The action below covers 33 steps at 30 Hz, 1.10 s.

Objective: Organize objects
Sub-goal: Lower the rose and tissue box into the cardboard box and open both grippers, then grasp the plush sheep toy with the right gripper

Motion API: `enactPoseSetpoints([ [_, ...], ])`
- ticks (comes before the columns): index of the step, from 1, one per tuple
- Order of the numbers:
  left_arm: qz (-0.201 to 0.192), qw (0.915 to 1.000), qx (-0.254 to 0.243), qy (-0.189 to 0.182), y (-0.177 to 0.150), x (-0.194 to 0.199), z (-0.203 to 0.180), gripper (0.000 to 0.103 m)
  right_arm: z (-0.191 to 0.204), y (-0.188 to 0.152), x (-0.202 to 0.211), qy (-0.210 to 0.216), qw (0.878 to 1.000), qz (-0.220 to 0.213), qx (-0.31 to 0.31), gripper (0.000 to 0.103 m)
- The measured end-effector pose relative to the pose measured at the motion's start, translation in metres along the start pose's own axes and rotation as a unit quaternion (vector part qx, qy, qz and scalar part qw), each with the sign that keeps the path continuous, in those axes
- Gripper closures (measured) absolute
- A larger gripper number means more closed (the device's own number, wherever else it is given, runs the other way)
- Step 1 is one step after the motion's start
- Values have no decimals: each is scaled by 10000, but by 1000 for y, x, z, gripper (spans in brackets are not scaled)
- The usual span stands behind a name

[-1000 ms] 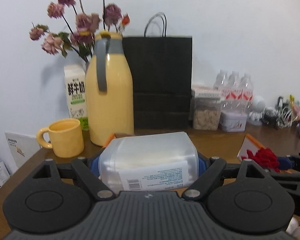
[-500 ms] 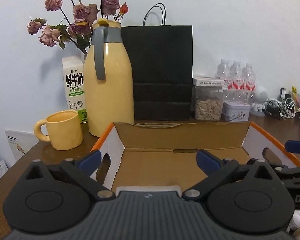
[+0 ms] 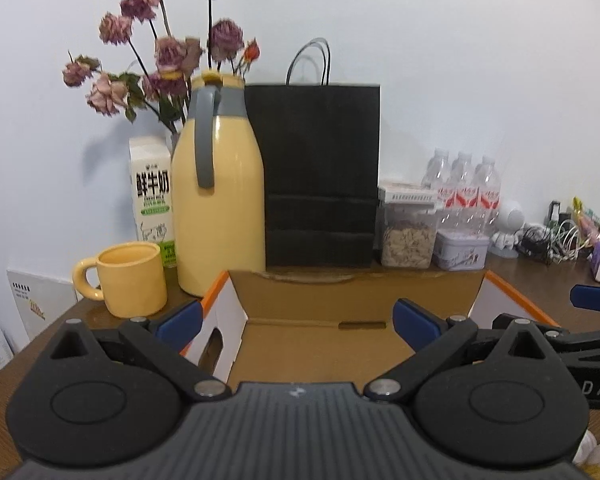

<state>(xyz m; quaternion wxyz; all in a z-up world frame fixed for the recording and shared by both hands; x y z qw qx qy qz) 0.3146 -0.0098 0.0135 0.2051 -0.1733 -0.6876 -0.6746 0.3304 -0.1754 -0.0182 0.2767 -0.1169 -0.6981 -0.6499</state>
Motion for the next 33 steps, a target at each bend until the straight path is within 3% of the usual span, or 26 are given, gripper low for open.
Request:
enactPoseSetpoints([
  [12, -214, 9997, -77, -42, -5, 55, 7, 0, -3, -10, 48, -97, 9999, -114, 84, 2],
  [33, 250, 9996, -144, -82, -74, 127, 29, 0, 8, -90, 131, 23, 9997, 201, 143, 0],
])
Point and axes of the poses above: each gripper's, at about its wrist camera, not at the fingertips, and x roughly against the way its jaws point, z to its left, y to its top, the point moved 7 cm from there along -x, roughly the way its jaws point, and after that the axes turned 15 degrees about z, right-handed, at the moved point
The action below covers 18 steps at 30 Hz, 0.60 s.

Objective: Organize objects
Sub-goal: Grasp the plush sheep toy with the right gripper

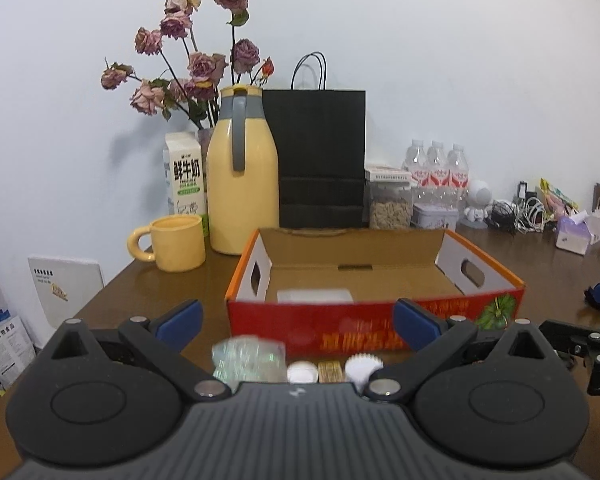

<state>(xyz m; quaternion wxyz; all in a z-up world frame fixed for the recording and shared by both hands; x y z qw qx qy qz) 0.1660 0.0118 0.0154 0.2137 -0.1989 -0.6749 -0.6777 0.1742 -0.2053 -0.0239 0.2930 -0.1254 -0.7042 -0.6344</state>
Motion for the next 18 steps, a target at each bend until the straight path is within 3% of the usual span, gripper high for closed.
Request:
enactPoseSetpoints([
  [12, 438, 9990, -87, -3, -53, 14, 8, 0, 6, -63, 14, 106, 9987, 496, -29, 0],
  [18, 484, 9988, -1, 59, -56, 13, 15, 0, 9, -63, 7, 116, 9983, 577, -52, 1],
])
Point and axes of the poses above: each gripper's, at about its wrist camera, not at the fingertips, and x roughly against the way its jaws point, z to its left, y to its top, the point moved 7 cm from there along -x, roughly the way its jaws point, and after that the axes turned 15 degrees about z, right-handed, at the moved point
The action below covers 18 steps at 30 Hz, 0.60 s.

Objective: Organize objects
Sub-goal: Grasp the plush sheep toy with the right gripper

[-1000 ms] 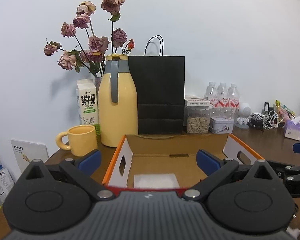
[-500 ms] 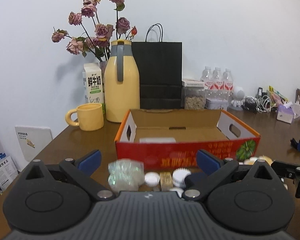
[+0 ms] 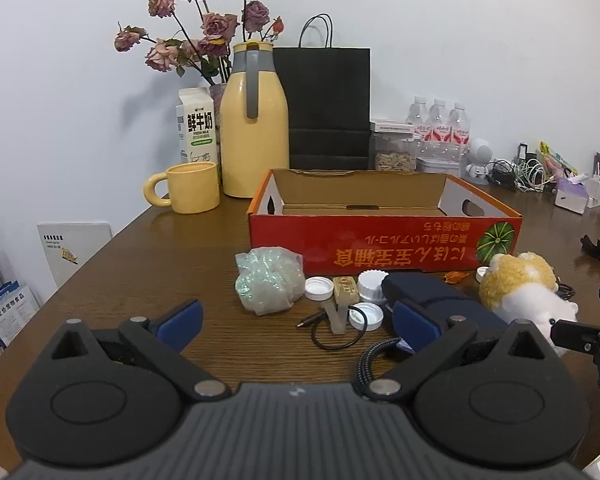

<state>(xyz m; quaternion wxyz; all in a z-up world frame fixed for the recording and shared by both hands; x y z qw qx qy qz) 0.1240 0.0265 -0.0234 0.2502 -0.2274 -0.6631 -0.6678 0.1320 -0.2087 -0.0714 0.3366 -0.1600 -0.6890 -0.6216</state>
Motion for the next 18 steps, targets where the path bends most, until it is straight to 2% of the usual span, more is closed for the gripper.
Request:
enactPoseSetpoints([
  [4, 18, 10000, 12, 8, 0, -2, 1, 0, 4, 9, -17, 24, 9998, 198, -47, 9],
  [8, 61, 10000, 43, 48, 0, -4, 5, 0, 2, 19, -36, 293, 9979, 421, -383, 25],
  [12, 115, 9999, 61, 79, -1, -7, 7, 0, -1, 21, -53, 487, 9944, 671, -653, 34],
  [14, 135, 9999, 60, 78, 0, -9, 7, 0, 1, 20, -56, 513, 9943, 685, -631, 42],
  [15, 148, 9998, 55, 76, 1, -10, 7, 0, 2, 20, -56, 507, 9947, 658, -613, 52],
  [18, 183, 9998, 27, 54, 2, -13, 3, 0, 2, 21, -52, 580, 9951, 559, -573, 54],
])
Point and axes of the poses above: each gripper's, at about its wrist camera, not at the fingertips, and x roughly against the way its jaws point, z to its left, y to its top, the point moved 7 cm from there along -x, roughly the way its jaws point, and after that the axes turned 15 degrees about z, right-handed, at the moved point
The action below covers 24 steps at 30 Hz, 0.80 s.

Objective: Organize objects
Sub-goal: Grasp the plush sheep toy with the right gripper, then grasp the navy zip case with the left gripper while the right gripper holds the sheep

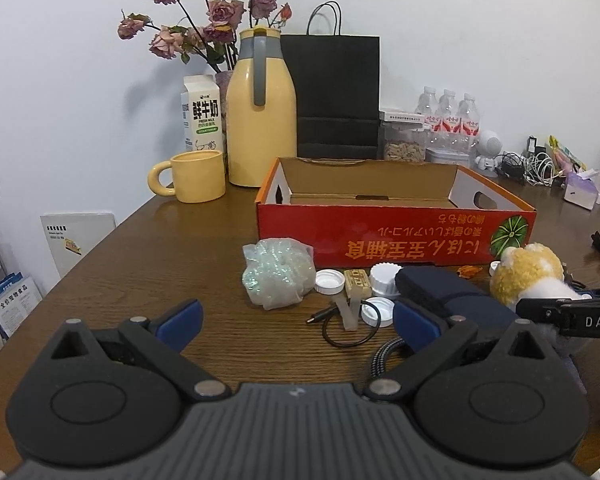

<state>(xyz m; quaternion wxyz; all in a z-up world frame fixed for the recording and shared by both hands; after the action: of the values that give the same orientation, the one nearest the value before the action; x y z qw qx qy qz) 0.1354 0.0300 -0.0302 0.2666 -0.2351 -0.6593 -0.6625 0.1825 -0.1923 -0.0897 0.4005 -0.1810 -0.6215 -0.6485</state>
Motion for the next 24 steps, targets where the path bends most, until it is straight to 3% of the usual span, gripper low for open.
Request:
enactPoseSetpoints([
  [16, 216, 9990, -289, -259, 17, -10, -49, 0, -11, 6, 29, 79, 9977, -660, 147, 55],
  [24, 771, 9948, -463, -477, 23, -29, -88, 0, -35, 15, 35, 14, 9955, -933, 175, 55],
])
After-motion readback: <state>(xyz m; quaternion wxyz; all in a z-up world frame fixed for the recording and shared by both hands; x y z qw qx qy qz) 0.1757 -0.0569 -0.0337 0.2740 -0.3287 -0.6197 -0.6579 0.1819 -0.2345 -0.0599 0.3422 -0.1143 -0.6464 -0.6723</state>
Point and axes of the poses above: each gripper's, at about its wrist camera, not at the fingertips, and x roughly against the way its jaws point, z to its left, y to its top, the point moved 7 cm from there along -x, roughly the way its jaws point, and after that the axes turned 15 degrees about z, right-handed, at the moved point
